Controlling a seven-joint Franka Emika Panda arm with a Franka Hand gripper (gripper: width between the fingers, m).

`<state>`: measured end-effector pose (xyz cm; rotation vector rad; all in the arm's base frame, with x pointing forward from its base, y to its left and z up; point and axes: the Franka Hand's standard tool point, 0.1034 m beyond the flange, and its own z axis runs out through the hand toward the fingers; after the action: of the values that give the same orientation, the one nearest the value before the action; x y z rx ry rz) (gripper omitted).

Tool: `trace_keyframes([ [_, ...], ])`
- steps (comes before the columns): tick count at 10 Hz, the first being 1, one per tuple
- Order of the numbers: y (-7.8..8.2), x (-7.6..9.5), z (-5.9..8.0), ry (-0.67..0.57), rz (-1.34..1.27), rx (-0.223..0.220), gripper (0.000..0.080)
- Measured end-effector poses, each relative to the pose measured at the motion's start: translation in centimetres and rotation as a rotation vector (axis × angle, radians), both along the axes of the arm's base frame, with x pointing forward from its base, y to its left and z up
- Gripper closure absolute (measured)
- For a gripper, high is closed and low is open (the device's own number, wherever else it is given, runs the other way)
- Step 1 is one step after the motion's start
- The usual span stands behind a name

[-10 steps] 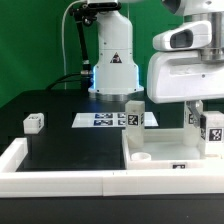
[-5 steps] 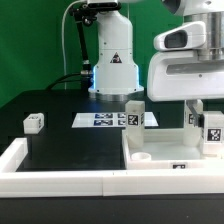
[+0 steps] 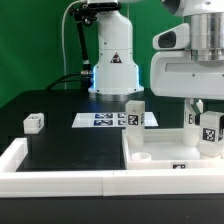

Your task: Assemble square table

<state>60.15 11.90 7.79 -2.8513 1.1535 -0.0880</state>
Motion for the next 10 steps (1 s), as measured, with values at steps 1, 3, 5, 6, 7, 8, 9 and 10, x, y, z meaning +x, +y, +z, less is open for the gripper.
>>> trace_keyframes([
  [1, -0.12, 0.0, -0.03, 0.005, -0.11, 0.013, 0.0509],
  [3, -0.17, -0.02, -0.05, 0.012, -0.257, 0.026, 0.0509],
  [5, -0.22, -0.01, -0.05, 0.015, -0.333, 0.035, 0.0509],
  [6, -0.22, 0.0, -0.05, 0.014, -0.313, 0.034, 0.0509],
  [7, -0.24, 0.01, -0.05, 0.013, -0.278, 0.031, 0.0408],
  [8, -0.29, 0.02, -0.04, 0.011, -0.254, 0.029, 0.0271],
  [9, -0.27, 0.06, -0.01, 0.009, -0.222, 0.027, 0.0182],
  [10, -0.21, 0.07, 0.0, 0.005, -0.131, 0.019, 0.0182],
])
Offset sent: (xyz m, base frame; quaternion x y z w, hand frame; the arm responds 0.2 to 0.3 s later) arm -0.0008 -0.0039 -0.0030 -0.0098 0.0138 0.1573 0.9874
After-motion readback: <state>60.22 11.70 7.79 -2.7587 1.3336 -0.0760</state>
